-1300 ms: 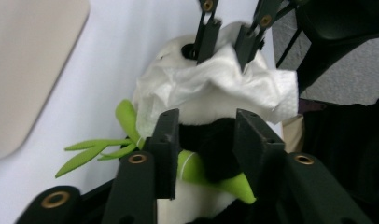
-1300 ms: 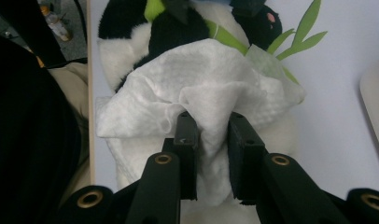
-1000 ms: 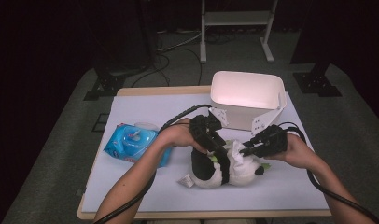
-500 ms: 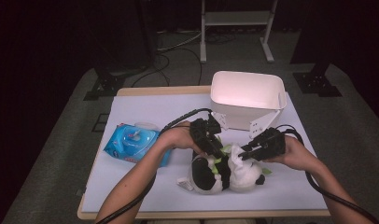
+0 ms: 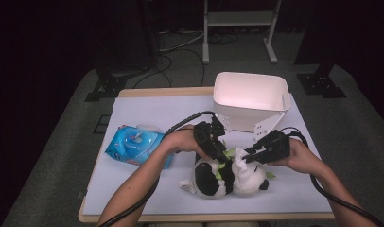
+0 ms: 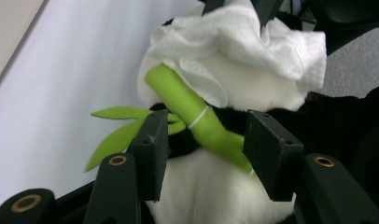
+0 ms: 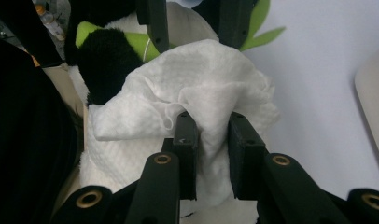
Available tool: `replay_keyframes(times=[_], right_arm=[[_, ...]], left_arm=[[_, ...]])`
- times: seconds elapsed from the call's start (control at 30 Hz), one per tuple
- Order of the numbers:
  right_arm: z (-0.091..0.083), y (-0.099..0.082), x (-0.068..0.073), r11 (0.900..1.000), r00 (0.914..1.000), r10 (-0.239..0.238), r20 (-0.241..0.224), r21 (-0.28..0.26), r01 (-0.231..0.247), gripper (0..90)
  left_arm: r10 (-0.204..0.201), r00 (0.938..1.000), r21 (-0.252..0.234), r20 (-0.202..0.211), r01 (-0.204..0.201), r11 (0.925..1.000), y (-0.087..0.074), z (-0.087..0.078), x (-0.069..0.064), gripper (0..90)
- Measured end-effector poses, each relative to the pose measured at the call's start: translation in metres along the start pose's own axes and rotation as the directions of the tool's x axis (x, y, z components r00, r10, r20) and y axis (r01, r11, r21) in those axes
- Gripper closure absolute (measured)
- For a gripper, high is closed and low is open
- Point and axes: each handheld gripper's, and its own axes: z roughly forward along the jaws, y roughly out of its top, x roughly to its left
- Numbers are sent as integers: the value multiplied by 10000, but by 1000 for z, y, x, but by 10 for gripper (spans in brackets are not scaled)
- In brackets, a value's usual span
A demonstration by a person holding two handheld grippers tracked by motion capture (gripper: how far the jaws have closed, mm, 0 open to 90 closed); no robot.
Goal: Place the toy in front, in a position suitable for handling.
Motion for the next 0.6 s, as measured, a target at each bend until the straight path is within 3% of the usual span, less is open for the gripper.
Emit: replay_keyframes(times=[0.13, 0.23, 0.4, 0.6], right_arm=[[1, -1, 1, 10000, 10000, -26, -17, -59, 26, 744], [0, -2, 1, 10000, 10000, -15, 9, -89, 15, 744], [0, -4, 1, 9999, 10000, 17, 31, -146, -17, 744], [-7, -6, 0, 9996, 9998, 34, 179, -295, -28, 744]], left_arm=[[79, 10000, 206, -43, -78, 9998, 4, 10, 0, 468], [219, 9992, 401, -336, -205, 9990, 8, 20, 0, 454], [668, 9954, 401, -683, -642, 9971, 11, 23, -2, 660], [1015, 9868, 187, -1260, -1000, 9948, 18, 14, -4, 709]])
